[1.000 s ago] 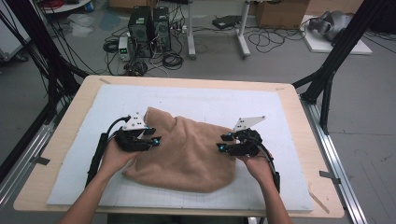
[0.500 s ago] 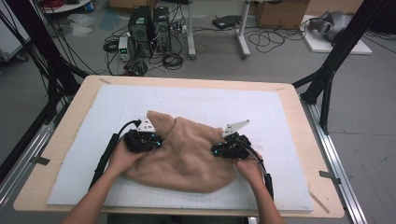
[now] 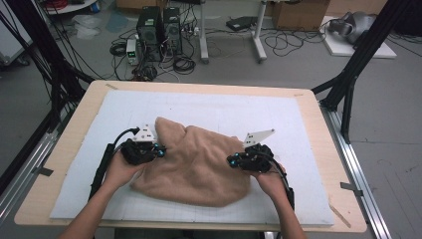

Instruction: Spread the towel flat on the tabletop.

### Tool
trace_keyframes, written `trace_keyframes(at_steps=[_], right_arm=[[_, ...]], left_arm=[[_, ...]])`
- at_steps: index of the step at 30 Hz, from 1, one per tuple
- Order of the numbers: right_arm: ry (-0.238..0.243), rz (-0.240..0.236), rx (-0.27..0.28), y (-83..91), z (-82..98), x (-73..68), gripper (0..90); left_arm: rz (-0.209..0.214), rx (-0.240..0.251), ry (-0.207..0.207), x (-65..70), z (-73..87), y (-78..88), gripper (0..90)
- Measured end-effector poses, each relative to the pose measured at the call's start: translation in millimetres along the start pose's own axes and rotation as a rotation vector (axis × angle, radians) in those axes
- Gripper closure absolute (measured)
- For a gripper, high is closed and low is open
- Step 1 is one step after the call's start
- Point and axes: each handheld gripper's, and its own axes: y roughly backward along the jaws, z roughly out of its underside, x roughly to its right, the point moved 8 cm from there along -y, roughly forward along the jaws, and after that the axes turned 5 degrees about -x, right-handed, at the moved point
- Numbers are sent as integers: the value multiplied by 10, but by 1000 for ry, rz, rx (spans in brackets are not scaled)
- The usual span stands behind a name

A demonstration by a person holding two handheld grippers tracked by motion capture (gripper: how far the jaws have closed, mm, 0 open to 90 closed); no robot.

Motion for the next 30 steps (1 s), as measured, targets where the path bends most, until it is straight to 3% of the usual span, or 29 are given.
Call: trace_keyframes(at_steps=[4, 9, 17, 19, 22, 24, 27, 30], right_arm=[[29, -9, 28, 107, -29, -143, 880], [72, -29, 35, 199, -17, -384, 880], [121, -74, 2, 203, 85, -770, 880], [146, -93, -11, 186, 119, -894, 880], [171, -118, -35, 160, 154, -1046, 879], [188, -124, -47, 157, 161, -1105, 874], [177, -163, 3, 214, 91, -1144, 812], [168, -136, 52, 310, -24, -1070, 764]], left_arm=[[-7, 41, -35, 126, -12, 240, 894], [-5, 66, -41, 236, 68, 383, 895], [8, 64, -47, 461, 340, 605, 895], [13, 64, -44, 589, 488, 722, 895], [17, 52, -41, 675, 642, 822, 895], [36, 48, -31, 712, 712, 868, 894], [63, 68, -24, 726, 702, 921, 862], [66, 88, -25, 677, 591, 936, 761]])
